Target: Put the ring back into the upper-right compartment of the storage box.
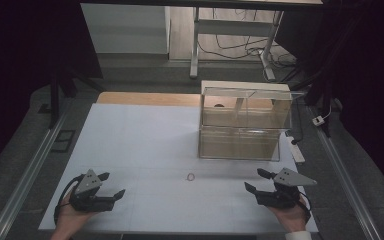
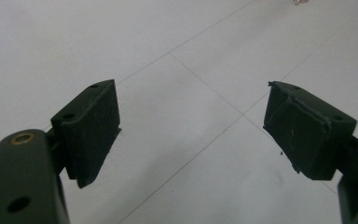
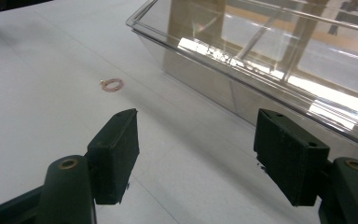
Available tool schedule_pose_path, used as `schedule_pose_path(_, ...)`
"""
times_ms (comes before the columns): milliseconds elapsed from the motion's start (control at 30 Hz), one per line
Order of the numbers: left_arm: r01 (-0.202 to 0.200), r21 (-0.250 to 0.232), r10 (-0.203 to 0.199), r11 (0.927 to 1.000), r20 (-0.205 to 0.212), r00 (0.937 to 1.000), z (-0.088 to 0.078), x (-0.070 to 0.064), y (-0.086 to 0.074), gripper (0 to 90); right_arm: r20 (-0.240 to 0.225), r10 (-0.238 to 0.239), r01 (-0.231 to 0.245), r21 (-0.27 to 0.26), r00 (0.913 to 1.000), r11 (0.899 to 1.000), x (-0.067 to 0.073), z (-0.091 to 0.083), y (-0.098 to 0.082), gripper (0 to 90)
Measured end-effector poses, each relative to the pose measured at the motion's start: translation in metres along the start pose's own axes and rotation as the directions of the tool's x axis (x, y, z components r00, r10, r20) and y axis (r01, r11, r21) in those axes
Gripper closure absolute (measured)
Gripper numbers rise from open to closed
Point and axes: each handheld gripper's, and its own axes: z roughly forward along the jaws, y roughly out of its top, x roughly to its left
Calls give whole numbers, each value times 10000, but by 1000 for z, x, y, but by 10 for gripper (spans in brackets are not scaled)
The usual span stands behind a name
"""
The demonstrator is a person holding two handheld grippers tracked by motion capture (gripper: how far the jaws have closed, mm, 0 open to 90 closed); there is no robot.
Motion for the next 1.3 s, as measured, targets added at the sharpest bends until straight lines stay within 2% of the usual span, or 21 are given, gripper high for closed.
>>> schedule_pose_path(700, -143, 93, 144, 9999, -22, 9999, 2, -1, 0, 196, -687, -426, 448, 310, 9967, 9985, 23, 18, 9, 302)
schedule_pose_path(1067, -254, 200, 254, 9995, 7, 9997, 4, -1, -1, 200, -860, -586, 634, 544, 9946, 9965, 33, 30, 12, 303)
schedule_pose_path(1300, -282, 217, 282, 9994, -5, 9996, 4, -1, -1, 200, -956, -690, 741, 513, 9930, 9959, 38, 36, 16, 301)
